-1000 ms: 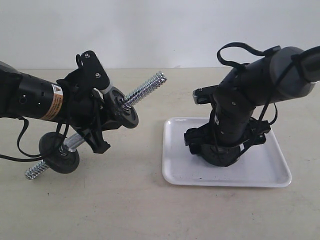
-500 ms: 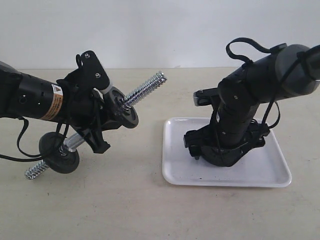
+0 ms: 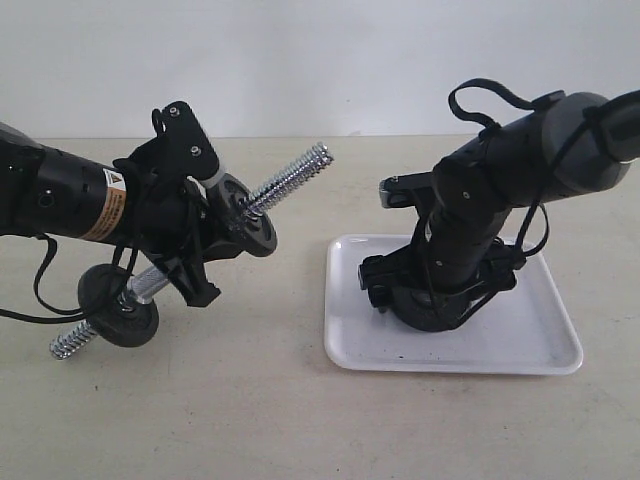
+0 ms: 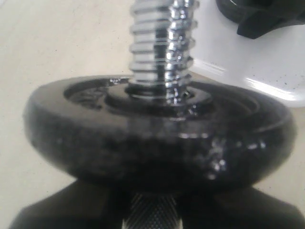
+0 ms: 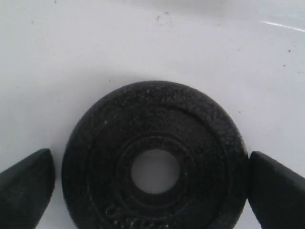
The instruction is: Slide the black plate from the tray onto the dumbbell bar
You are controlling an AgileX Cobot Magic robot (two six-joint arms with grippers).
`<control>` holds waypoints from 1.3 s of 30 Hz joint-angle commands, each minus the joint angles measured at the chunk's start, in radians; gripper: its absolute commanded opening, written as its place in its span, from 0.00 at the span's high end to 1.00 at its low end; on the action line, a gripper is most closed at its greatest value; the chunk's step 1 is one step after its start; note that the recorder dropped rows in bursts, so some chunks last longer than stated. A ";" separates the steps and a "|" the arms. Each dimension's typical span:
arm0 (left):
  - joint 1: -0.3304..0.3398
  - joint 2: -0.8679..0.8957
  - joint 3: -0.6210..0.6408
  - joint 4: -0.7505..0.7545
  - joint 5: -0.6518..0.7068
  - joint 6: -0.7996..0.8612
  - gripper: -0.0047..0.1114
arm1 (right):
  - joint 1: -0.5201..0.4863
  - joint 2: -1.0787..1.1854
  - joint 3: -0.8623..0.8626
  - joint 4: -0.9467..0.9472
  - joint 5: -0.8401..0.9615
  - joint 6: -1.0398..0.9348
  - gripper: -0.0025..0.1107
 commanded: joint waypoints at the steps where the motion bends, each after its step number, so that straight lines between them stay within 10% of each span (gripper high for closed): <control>1: 0.000 -0.051 -0.023 -0.037 -0.015 -0.028 0.92 | -0.001 0.089 0.025 -0.010 0.035 -0.018 0.06; 39: 0.000 -0.051 -0.023 -0.037 -0.015 -0.028 0.92 | -0.001 0.085 0.021 0.030 0.191 -0.005 0.06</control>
